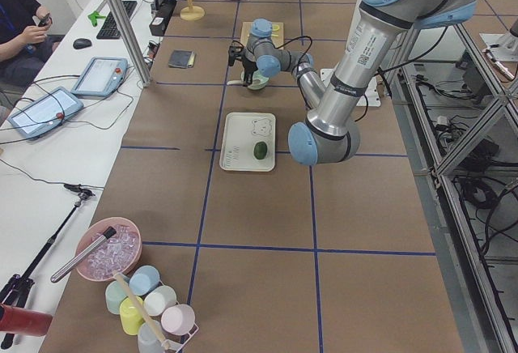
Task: Put spoon and bun in bowl
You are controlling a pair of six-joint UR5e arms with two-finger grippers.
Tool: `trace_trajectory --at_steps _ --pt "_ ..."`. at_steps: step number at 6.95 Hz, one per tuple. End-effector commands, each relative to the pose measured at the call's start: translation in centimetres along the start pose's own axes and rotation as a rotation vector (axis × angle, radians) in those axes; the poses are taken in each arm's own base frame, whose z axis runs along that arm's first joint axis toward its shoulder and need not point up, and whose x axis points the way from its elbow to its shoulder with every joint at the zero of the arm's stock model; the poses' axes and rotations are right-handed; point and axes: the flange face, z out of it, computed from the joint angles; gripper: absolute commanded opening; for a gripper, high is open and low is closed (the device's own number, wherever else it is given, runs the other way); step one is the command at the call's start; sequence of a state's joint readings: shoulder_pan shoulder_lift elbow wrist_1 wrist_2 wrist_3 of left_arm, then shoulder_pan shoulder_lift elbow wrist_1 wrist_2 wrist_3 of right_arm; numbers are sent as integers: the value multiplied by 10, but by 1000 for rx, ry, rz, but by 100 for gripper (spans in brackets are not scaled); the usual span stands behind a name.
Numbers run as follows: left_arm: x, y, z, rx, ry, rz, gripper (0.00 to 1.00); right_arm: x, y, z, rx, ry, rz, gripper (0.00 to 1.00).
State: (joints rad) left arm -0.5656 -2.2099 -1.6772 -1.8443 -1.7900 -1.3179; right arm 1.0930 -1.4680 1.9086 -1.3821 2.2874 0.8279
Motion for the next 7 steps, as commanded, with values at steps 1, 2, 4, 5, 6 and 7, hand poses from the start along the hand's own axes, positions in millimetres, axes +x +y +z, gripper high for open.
trace_trajectory --at_steps 1,2,4,5,6,7 --pt "42 0 23 -6 48 -33 0 -50 17 16 7 2 17 100" --pt "50 7 23 -15 56 -28 0 -69 21 18 4 -14 29 100" --pt "61 34 33 -49 59 -4 0 -79 28 20 -2 -20 23 100" --pt "62 37 35 -54 58 -2 0 -81 30 22 -3 -19 20 100" --pt "61 37 35 -54 57 -4 61 -88 29 23 0 -22 20 100" --pt "63 37 31 -53 63 -1 100 -95 31 25 3 -24 41 100"
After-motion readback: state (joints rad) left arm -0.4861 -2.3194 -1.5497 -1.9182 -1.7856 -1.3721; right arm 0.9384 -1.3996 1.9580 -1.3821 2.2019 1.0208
